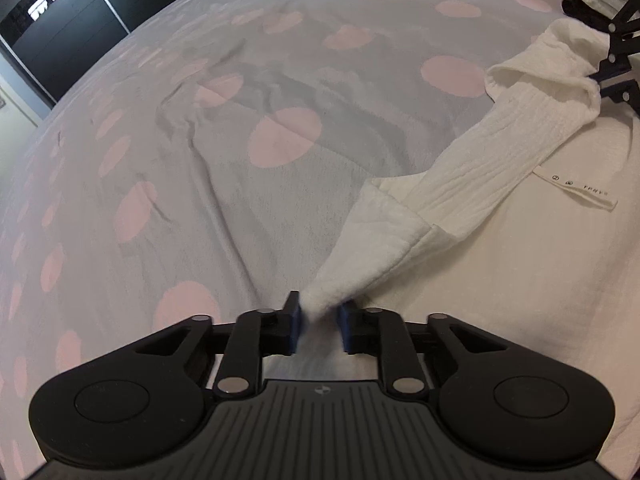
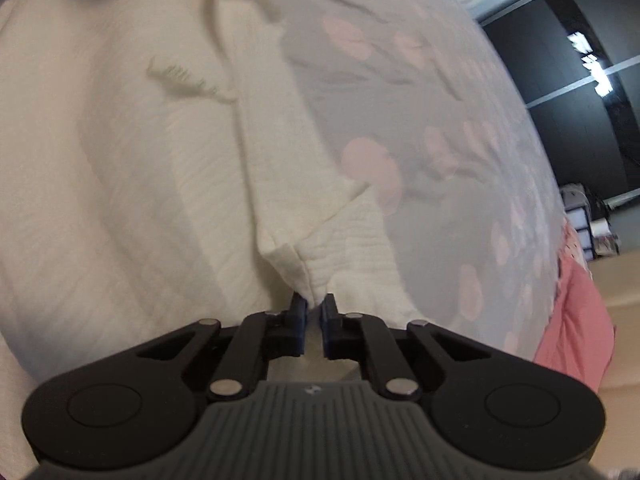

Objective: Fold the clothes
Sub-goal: 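Grasp the shirt shoulder with the left tool while the right tool grasps the other shoulder, then lift the shirt up by both shoulders with both tools and shake it out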

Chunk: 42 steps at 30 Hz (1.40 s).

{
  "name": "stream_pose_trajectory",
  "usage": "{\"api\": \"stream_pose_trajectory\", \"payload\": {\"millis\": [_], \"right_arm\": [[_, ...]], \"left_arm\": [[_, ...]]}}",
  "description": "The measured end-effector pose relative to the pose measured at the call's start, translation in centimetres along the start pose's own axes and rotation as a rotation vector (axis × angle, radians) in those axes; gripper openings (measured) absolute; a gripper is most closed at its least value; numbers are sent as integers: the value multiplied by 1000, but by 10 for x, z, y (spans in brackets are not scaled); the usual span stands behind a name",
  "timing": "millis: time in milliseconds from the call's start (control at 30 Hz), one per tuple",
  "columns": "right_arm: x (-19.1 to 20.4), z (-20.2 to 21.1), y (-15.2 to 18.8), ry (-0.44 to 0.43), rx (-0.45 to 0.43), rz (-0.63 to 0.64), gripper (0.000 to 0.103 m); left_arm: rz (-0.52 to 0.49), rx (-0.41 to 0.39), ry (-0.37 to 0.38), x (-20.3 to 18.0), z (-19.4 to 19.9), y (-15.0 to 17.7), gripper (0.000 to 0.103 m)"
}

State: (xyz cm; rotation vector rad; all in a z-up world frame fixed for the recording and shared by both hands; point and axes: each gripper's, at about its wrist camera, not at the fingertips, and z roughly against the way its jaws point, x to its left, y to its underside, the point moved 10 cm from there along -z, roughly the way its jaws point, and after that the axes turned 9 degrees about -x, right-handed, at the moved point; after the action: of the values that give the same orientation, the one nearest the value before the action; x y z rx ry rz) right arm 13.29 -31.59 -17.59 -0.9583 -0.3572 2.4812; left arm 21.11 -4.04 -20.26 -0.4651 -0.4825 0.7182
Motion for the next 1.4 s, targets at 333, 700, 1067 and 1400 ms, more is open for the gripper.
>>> {"api": "stream_pose_trajectory", "payload": {"millis": [333,700,1067,1400], "right_arm": [[-112,98,-52,481,-249,-340,7],[-157,269,-112,774,-538,-443,7],[-181,458,-180,987,-795,-290,7],[-165,559,-184,1129,-907,-267,7]], "left_arm": [[317,-299,-92,43,103,-60,1],[313,-774,-335,66,357,-115,1],[111,-1065,-600,55,565,-164,1],[58,-1266,-694,3,637,-165,1]]}}
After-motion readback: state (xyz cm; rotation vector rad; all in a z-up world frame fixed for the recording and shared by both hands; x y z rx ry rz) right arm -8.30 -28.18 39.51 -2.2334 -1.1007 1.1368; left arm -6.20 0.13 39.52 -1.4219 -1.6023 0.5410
